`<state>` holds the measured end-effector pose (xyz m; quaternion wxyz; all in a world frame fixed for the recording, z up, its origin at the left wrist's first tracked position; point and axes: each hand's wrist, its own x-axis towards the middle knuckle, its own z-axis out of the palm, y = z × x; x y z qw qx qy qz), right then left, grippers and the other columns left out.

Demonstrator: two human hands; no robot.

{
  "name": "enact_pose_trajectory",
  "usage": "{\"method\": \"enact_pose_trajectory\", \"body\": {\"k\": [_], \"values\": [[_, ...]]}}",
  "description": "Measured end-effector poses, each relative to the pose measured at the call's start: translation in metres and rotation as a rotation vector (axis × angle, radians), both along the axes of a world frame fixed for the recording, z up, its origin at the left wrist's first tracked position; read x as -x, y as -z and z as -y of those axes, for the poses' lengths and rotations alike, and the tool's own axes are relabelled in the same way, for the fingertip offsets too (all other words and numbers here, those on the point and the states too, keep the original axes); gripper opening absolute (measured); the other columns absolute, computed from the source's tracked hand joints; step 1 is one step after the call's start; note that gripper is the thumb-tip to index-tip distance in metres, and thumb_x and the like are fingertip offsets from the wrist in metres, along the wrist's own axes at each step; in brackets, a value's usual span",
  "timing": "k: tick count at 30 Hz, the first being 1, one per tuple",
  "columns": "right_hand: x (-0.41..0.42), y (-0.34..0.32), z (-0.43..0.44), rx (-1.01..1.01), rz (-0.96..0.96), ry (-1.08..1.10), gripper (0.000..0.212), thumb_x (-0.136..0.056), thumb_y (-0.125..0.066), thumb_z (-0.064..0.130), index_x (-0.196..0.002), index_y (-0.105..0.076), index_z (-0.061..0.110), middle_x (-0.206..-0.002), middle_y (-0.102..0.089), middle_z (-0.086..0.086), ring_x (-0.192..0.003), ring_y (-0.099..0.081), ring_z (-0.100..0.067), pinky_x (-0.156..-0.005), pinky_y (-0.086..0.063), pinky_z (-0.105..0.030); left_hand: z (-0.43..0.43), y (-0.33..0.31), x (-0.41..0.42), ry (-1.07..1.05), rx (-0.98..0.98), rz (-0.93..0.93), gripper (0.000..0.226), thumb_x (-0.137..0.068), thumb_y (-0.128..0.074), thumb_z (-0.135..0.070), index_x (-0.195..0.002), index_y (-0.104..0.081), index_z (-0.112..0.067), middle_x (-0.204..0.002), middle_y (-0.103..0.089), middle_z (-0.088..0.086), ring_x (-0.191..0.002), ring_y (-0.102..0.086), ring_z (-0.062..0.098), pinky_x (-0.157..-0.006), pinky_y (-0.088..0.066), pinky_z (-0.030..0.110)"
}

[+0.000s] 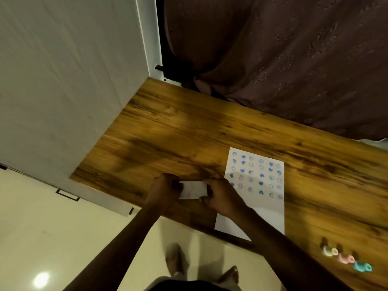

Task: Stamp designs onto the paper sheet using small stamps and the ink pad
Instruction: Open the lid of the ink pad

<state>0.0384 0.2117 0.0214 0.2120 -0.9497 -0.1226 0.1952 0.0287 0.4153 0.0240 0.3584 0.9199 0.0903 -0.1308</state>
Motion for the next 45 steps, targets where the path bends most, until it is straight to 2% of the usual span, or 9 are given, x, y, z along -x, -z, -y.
{"method": "enact_pose_trajectory", "body": {"k": [6,12,15,20,23,27,32,39,45], "values": [[-0.007,-0.004,0.003,0.045,0.014,-0.127,0.060,-0.087,-0.076,0.033,-0.142,-0.053,0.021,-0.153,-0.047,-0.002,-0.138,-0.048,-0.025,-0.114,-0.038,-0.030,0.000,0.000,0.004,-0.019,-0.004,0.012,0.027,-0.102,-0.053,-0.009,-0.118,-0.071,0.002,-0.118,-0.075,0.021,-0.107,-0.072,0.033,-0.095,-0.054,0.034],[-0.007,0.000,0.008,0.031,0.062,-0.159,0.055,-0.091,-0.071,0.025,-0.144,-0.054,0.019,-0.152,-0.050,-0.001,-0.139,-0.048,-0.023,-0.115,-0.038,-0.031,-0.002,0.005,0.006,0.002,0.030,0.013,0.022,-0.097,-0.058,-0.007,-0.109,-0.074,0.001,-0.109,-0.078,0.020,-0.097,-0.074,0.034,-0.080,-0.051,0.029],[-0.009,0.000,0.012,-0.002,0.072,-0.176,0.051,-0.090,-0.072,0.027,-0.139,-0.059,0.020,-0.145,-0.058,-0.001,-0.133,-0.054,-0.023,-0.112,-0.042,-0.032,-0.004,0.009,0.007,0.021,0.052,0.008,0.024,-0.095,-0.064,-0.011,-0.116,-0.073,-0.003,-0.113,-0.077,0.018,-0.103,-0.073,0.033,-0.085,-0.049,0.029],[-0.017,-0.002,0.022,-0.107,-0.001,-0.161,0.047,-0.087,-0.076,0.031,-0.132,-0.065,0.020,-0.132,-0.067,-0.002,-0.118,-0.064,-0.020,-0.102,-0.053,-0.029,-0.006,0.011,0.007,-0.030,0.113,-0.013,0.025,-0.091,-0.066,-0.009,-0.115,-0.074,-0.005,-0.114,-0.077,0.017,-0.103,-0.073,0.035,-0.081,-0.051,0.031],[-0.025,-0.003,0.024,-0.228,-0.116,-0.076,0.042,-0.089,-0.076,0.029,-0.129,-0.067,0.020,-0.126,-0.070,-0.004,-0.114,-0.067,-0.019,-0.088,-0.052,-0.015,-0.007,0.010,0.006,-0.047,0.128,-0.045,0.028,-0.088,-0.063,-0.003,-0.114,-0.073,-0.005,-0.114,-0.077,0.016,-0.104,-0.073,0.036,-0.081,-0.053,0.033],[-0.036,-0.007,0.021,-0.336,-0.171,0.008,0.034,-0.093,-0.071,0.034,-0.125,-0.072,0.021,-0.128,-0.070,0.000,-0.119,-0.062,-0.013,-0.095,-0.047,-0.017,-0.008,0.009,0.004,-0.061,0.134,-0.050,0.035,-0.083,-0.062,0.000,-0.114,-0.075,-0.009,-0.110,-0.079,0.012,-0.102,-0.073,0.031,-0.078,-0.049,0.028],[-0.041,-0.004,0.018,-0.350,-0.163,0.092,0.031,-0.098,-0.062,0.040,-0.124,-0.071,0.025,-0.100,-0.069,0.012,-0.095,-0.065,-0.009,-0.089,-0.052,-0.024,-0.010,0.011,0.003,-0.027,0.146,-0.038,0.040,-0.085,-0.063,0.000,-0.122,-0.073,-0.011,-0.118,-0.077,0.013,-0.108,-0.074,0.030,-0.091,-0.058,0.034],[-0.048,0.010,0.007,-0.315,-0.081,0.171,0.029,-0.096,-0.067,0.030,-0.122,-0.066,0.016,-0.122,-0.070,-0.005,-0.112,-0.068,-0.022,-0.093,-0.059,-0.037,-0.012,0.013,0.003,-0.008,0.194,-0.005,0.043,-0.091,-0.064,-0.002,-0.133,-0.064,-0.011,-0.129,-0.072,0.013,-0.117,-0.070,0.031,-0.100,-0.055,0.036],[-0.049,0.021,0.003,-0.252,-0.010,0.234,0.022,-0.089,-0.075,0.027,-0.107,-0.070,0.017,-0.106,-0.074,-0.002,-0.095,-0.069,-0.016,-0.074,-0.049,-0.017,-0.009,0.015,0.001,-0.026,0.225,-0.003,0.043,-0.092,-0.061,-0.003,-0.134,-0.064,-0.013,-0.131,-0.072,0.011,-0.120,-0.069,0.029,-0.104,-0.054,0.038]]}}
